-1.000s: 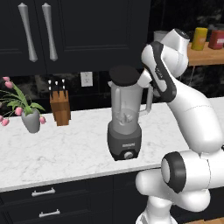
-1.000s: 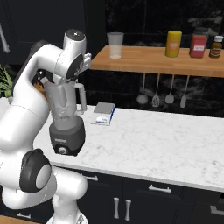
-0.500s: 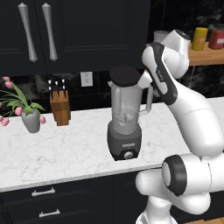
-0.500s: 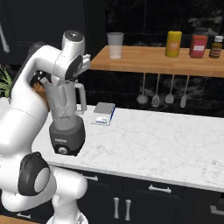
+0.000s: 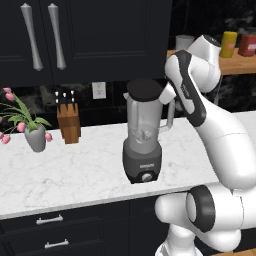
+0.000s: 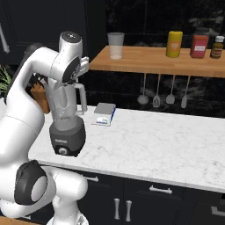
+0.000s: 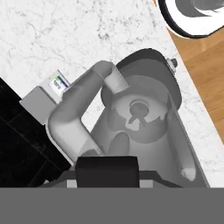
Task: Close the lid blender by securely placing the lid on top.
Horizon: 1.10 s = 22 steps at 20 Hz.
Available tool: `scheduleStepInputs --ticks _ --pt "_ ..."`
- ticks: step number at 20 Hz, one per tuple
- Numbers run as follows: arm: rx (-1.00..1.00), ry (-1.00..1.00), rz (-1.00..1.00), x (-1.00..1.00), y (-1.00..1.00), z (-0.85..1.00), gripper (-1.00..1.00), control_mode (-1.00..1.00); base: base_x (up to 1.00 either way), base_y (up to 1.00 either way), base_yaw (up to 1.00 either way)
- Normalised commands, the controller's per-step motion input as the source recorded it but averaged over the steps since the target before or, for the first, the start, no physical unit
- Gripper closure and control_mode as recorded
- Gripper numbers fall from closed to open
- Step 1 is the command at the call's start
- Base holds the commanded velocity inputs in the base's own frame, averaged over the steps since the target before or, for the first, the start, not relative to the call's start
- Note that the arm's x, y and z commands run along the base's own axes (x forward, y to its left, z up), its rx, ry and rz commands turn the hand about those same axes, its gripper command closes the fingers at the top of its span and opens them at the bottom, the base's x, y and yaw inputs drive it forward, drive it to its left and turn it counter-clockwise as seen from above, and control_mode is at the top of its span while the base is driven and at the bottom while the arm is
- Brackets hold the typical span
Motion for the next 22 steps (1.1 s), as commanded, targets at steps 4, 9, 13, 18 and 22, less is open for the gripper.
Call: scheduleStepInputs --ticks 4,9,13,18,22 --pt "0.00 0.04 0.00 -0.21 0.00 0.00 1.00 -1.00 0.00 0.00 0.00" --pt "0.00 0.07 0.00 -0.21 0.00 0.00 1.00 -1.00 0.00 0.00 0.00" --pt "0.00 0.08 0.00 -0.17 0.00 0.00 1.00 -1.00 0.00 0.00 0.00" --pt "0.00 0.08 0.00 -0.10 0.00 0.00 1.00 -1.00 0.00 0.00 0.00" --pt "0.00 0.07 0.00 -0.09 0.00 0.00 1.00 -1.00 0.00 0.00 0.00"
